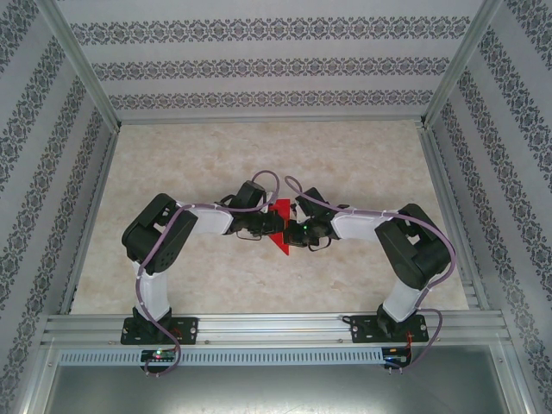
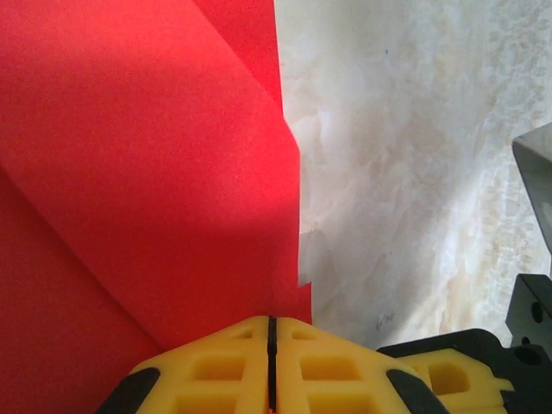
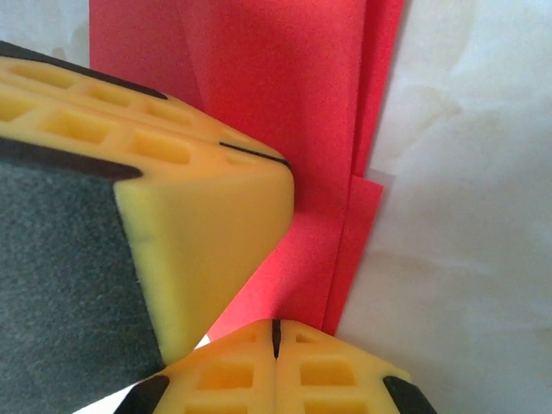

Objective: Fold a paper plane with a square sheet of paper (fold left side to right side)
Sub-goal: Fourth fold the wing at the center of the table.

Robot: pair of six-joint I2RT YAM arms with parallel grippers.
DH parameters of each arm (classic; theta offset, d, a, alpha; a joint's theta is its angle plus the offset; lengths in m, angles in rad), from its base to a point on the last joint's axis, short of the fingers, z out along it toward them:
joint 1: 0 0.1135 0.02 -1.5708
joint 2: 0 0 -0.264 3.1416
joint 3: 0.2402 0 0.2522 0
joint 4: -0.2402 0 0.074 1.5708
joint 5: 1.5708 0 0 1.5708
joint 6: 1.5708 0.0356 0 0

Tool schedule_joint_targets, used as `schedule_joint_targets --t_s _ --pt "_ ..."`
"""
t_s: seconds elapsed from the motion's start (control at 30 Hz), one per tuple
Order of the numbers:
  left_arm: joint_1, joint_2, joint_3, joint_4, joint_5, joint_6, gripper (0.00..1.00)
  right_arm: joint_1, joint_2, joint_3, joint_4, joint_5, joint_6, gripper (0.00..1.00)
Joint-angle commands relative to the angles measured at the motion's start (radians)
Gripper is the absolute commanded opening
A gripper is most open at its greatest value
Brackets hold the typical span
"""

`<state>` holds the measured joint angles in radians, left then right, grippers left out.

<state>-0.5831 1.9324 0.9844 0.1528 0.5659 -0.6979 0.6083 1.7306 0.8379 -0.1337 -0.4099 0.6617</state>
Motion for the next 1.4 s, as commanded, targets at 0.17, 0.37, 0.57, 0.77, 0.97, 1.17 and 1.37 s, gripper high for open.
schedule_joint_targets --t_s 0.17,0.37,0.57,0.77,0.97,1.17,1.37 --pt "0.054 0.029 0.088 -0.134 -0.121 0.113 0.11 0.025 0.070 -0.028 -0.207 0.099 -0.038 0.00" --pt "0.109 0.078 0.140 -0.117 -0.104 0.151 0.11 0.030 0.067 -0.033 -0.204 0.091 -0.038 0.00" --pt "0.181 0.141 0.202 -0.100 -0.074 0.166 0.12 0.033 0.066 -0.038 -0.206 0.087 -0.041 0.00" --pt "0.242 0.177 0.280 -0.142 -0.055 0.181 0.12 0.033 0.063 -0.042 -0.211 0.089 -0.042 0.00" --pt "0.266 0.233 0.401 -0.235 -0.072 0.221 0.12 0.034 0.059 -0.046 -0.213 0.089 -0.042 0.00" --pt "0.288 0.219 0.422 -0.254 -0.062 0.230 0.13 0.034 0.040 -0.055 -0.165 0.066 -0.036 0.00" --pt "0.290 0.037 0.277 -0.208 -0.058 0.197 0.23 0.030 -0.052 -0.080 0.000 0.026 -0.016 0.09"
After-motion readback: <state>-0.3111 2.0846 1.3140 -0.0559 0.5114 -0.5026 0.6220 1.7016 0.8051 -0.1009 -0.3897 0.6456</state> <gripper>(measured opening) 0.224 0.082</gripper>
